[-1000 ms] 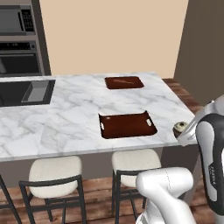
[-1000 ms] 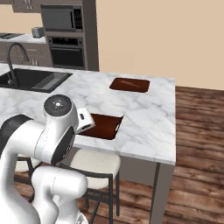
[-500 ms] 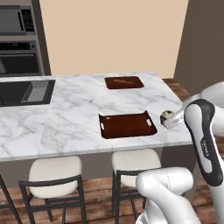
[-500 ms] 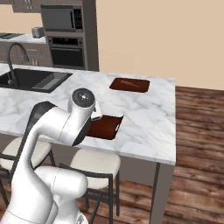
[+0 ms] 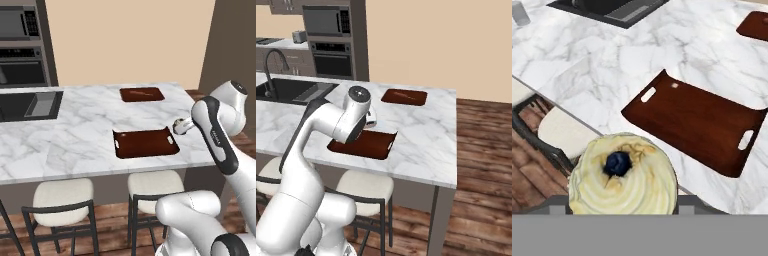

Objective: Take the donut and cupcake from the fridge and place them on the empty tray on the dining counter.

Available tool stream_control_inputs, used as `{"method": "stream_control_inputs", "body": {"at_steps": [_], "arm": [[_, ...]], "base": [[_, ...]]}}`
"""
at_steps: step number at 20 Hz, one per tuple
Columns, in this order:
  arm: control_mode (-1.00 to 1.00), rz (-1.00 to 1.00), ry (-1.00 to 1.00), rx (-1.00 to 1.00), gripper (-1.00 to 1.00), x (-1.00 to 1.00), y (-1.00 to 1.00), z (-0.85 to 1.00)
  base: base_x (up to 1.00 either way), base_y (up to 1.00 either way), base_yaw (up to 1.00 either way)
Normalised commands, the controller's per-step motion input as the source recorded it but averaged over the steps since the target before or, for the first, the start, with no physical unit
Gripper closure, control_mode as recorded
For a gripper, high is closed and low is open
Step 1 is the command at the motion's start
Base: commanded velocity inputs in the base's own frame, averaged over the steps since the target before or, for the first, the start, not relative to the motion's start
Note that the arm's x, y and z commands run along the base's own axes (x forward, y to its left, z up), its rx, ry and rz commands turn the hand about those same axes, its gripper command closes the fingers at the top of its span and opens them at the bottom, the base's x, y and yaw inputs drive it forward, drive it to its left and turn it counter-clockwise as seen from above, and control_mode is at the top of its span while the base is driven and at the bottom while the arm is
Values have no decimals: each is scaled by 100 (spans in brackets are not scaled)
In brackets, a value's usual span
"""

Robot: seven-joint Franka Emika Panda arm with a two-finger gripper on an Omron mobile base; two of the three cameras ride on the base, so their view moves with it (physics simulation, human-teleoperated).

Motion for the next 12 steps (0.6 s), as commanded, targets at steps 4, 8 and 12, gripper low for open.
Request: {"method": "stream_control_inputs", "body": {"at_steps": [4,8,12], "arm": [[-100,0,0,0,100,43,0,-34],[-100,0,-17,-1,100,27,0,-58],[-100,0,-19,0,100,26,0,-51]], "base": [[0,0,0],[0,0,0],[0,0,0]]}}
